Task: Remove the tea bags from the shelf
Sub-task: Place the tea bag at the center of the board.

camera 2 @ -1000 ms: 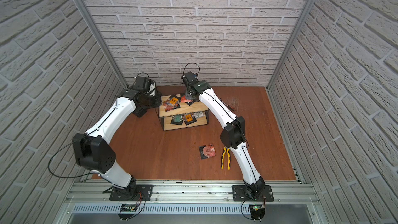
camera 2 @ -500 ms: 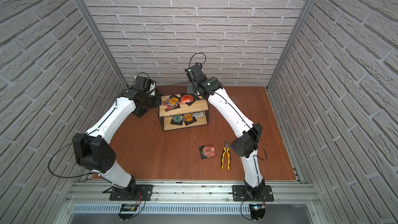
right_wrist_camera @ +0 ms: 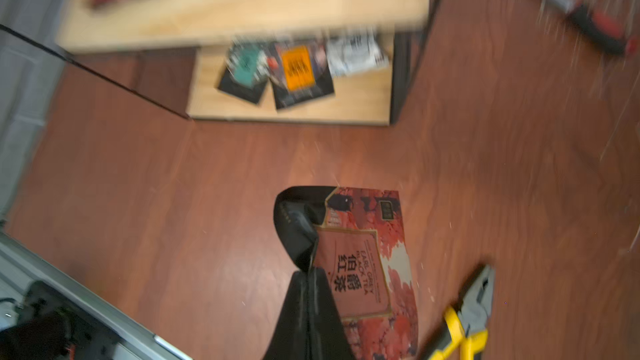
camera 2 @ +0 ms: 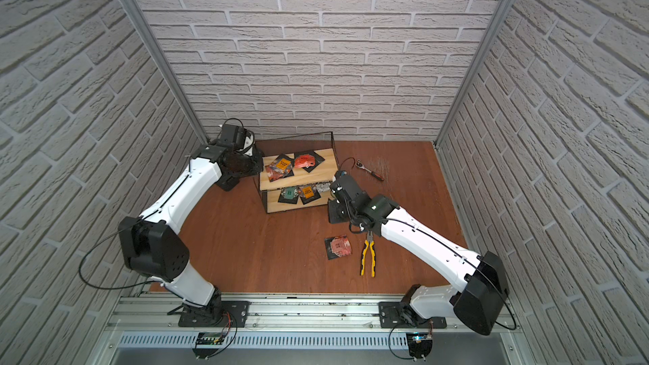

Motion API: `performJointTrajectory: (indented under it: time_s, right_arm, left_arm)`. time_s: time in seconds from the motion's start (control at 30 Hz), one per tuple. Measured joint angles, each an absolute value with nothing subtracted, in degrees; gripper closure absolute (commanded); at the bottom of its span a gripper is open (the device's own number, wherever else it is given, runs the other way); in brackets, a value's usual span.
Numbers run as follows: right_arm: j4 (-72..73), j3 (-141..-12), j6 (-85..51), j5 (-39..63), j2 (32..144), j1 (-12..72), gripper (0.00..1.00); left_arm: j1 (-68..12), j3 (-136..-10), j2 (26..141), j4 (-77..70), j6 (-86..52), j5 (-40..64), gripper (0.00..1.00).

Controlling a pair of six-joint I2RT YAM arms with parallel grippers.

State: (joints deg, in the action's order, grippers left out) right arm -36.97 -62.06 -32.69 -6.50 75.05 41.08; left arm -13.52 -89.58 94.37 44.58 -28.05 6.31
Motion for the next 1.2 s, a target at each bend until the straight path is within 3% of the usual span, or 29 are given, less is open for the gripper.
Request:
performJointTrajectory:
  time_s: [0.13, 0.37, 0.63, 0.77, 1.0, 1.2]
  right_arm:
    - [-34.87, -51.33, -34.17, -5.41, 75.18, 41.04, 0.97]
    - [-30.83, -47.59, -35.11, -6.59, 78.08, 41.04, 0.95]
    - [-29.3, -46.15, -34.04, -7.25, 78.61, 41.1, 0.59]
    - [-29.85, -46.17, -33.61, -7.68, 77.8, 41.52, 0.46]
    - [-35.29, -51.09, -33.39, -9.45, 74.02, 43.22, 0.37]
    - [-41.87, -66.63, -32.03, -13.37, 74.94, 44.58, 0.36]
  left_arm:
    - [-13.5, -89.58, 94.37, 44.58, -28.05, 6.35, 0.9]
    - [-13.5, -89.58, 94.39, 44.6, -28.08, 6.46, 0.9]
    - [-13.5, -89.6, 94.41, 44.6, -28.08, 6.5, 0.9]
    - [-13.5, -89.6, 94.41, 44.6, -28.08, 6.52, 0.9]
    - [-13.45, -89.6, 94.41, 44.6, -28.08, 6.61, 0.9]
    - [-13.43, -89.6, 94.41, 44.62, -28.08, 6.74, 0.9]
